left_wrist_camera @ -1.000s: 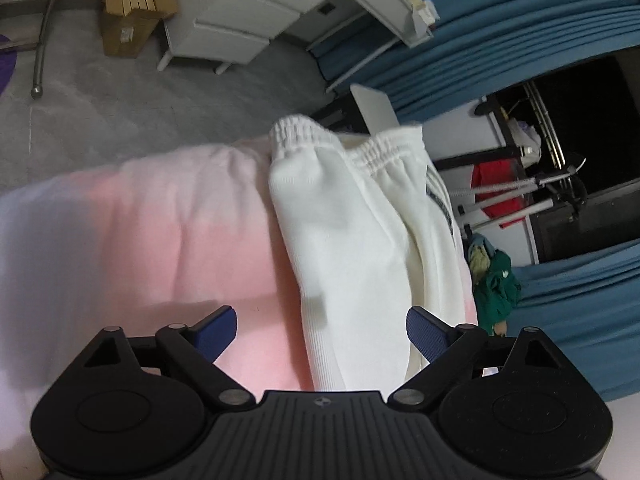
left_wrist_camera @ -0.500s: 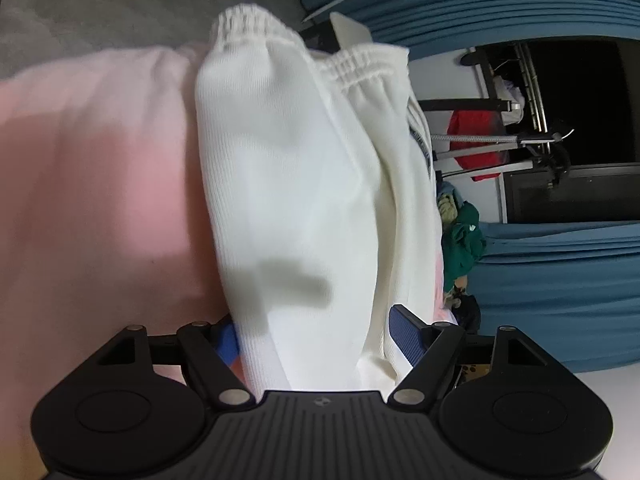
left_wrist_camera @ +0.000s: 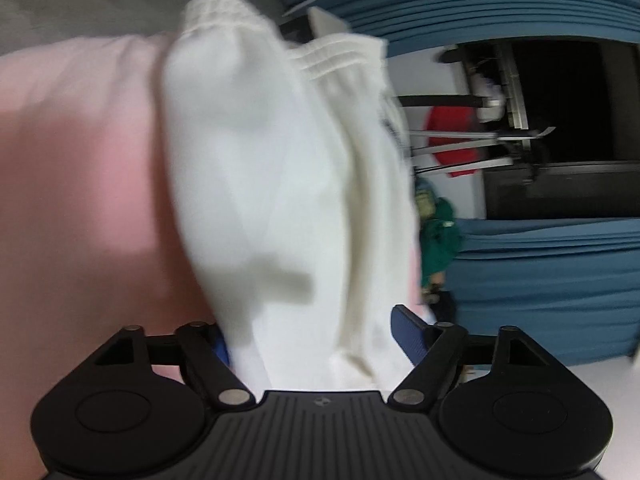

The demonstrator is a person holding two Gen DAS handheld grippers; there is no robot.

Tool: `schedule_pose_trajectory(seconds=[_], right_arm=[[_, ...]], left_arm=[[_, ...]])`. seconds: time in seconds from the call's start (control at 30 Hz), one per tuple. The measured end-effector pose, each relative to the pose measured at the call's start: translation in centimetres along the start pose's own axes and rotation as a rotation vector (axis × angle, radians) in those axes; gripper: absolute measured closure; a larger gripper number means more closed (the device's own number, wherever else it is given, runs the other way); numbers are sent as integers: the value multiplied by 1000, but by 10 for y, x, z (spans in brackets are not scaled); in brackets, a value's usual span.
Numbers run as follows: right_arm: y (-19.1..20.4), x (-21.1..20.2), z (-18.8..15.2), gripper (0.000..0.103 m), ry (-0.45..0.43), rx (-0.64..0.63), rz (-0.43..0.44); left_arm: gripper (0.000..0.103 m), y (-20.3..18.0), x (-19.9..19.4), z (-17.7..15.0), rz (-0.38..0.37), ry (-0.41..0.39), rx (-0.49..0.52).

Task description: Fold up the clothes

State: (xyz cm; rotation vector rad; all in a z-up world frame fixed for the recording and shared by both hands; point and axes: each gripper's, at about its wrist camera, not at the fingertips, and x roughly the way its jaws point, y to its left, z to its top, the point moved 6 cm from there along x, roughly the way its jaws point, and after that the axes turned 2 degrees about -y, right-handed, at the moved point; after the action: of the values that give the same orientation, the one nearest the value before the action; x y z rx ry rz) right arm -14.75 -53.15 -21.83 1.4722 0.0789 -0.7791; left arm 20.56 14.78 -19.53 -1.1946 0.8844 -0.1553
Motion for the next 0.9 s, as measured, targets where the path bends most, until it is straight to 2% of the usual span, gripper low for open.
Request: schedule_pose_trajectory(seconds=[0.07, 0.17, 0.33, 0.37, 0.4, 0.5, 0.63, 0.7, 0.73, 0.77, 0.83, 0.9], right_arm=[[-10, -5, 5, 40, -33, 38, -38], [-15, -12, 11, 40, -90, 51, -78], [-11, -8, 7, 38, -49, 37, -39], [-9, -8, 5, 38, -39, 34, -26], [-7, -9, 3, 38, -29, 30, -13], [-5, -7, -1, 38, -7, 23, -8], [-5, -5, 0, 38, -1, 33, -9], [-4, -2, 1, 38, 1, 38, -8], [-6, -4, 1, 38, 3, 43, -6], [-6, -5, 1, 38, 4, 48, -3], [-8, -5, 1, 39, 9, 60, 3], [-11, -8, 0, 40, 11, 77, 11]], left_arm=[[34, -5, 4, 2, 8, -6, 20], [35, -13, 11, 5, 19, -15, 49], [34, -43, 20, 6, -126, -23, 98], [33, -44, 23, 7, -134, -18, 102], [33, -44, 26, 7, -138, -13, 105], [38, -32, 43, 6, -64, 14, 80], [50, -20, 49, 16, -39, 22, 27], [60, -22, 53, 19, -24, 19, 36], [71, -23, 54, 19, -6, 17, 52], [86, -24, 55, 19, 17, 15, 69], [99, -25, 55, 20, 48, 9, 97], [99, -28, 52, 23, 46, -2, 110]])
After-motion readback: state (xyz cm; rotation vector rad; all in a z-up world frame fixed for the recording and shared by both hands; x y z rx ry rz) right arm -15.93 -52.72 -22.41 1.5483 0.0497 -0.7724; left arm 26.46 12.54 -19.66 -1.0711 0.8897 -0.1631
